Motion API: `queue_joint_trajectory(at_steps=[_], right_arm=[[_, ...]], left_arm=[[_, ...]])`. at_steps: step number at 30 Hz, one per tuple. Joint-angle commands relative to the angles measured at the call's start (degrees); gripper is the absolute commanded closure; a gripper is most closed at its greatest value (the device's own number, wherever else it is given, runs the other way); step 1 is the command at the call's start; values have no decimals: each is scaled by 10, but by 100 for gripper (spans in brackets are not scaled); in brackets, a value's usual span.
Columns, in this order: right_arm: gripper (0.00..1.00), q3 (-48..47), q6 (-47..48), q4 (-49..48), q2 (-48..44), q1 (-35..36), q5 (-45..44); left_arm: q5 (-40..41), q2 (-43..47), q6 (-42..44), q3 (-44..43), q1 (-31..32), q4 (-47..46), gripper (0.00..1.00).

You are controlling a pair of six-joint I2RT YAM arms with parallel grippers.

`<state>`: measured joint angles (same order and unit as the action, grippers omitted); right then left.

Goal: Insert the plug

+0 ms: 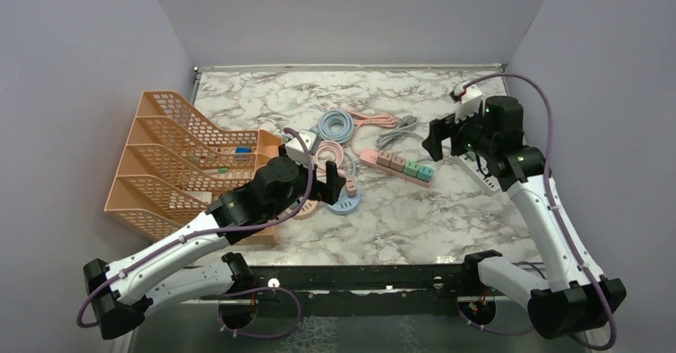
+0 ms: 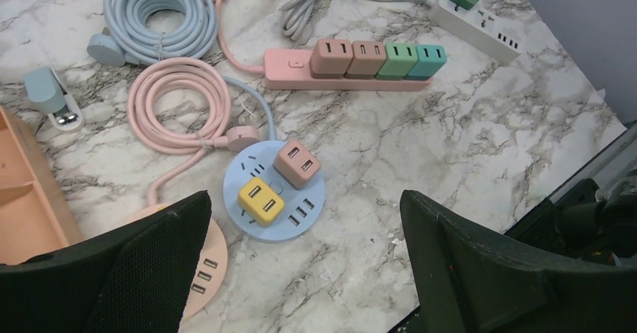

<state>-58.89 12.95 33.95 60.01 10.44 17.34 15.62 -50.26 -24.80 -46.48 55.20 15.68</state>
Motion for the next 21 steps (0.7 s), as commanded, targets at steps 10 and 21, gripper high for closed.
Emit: queue_joint_trajectory(at_steps=[10,21], right_arm=[[1,-29,-382,216,-222,1,-95],[0,-212,-370,335,-271,1,-196]], left_arm=[[86,112,-20,-128,-2,248,1],[137,144,50,-293,-2,332,1]])
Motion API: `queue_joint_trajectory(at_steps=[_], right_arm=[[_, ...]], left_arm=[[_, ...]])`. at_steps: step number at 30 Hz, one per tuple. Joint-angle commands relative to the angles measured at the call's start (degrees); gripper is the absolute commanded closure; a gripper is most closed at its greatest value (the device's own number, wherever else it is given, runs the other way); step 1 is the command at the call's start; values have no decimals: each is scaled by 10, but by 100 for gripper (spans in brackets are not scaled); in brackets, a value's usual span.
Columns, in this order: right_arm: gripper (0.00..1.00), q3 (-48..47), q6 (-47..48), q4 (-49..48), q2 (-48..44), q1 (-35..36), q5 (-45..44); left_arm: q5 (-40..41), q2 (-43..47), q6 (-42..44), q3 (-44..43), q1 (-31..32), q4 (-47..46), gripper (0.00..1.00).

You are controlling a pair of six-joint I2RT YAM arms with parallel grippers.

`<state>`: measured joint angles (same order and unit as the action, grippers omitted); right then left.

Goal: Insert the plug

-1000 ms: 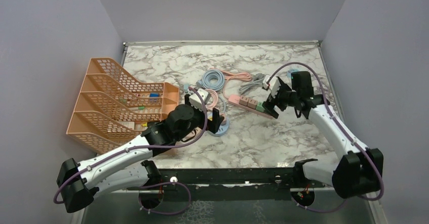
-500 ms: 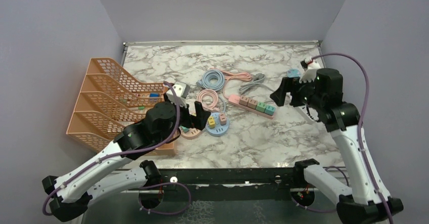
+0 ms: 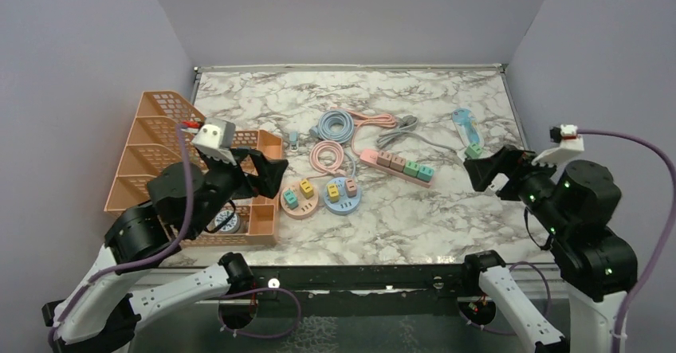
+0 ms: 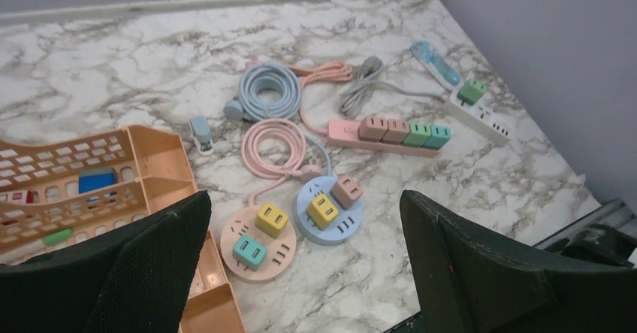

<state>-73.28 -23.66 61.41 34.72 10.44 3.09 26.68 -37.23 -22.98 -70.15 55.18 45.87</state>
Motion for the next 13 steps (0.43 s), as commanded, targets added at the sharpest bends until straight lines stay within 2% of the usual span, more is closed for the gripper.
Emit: queue_joint_trajectory(at_steps=[1,9,13], right_arm=[[0,-82,-3,69,-20,1,-56],[0,-143,4,85,-39,1,-64],[0,-128,9,74,-48,1,-72]], left_arm=[[23,16,35,-65,-2,31,1],[12,41,41,-77,-6,31,1],[10,42,40,-71,-7,31,1]])
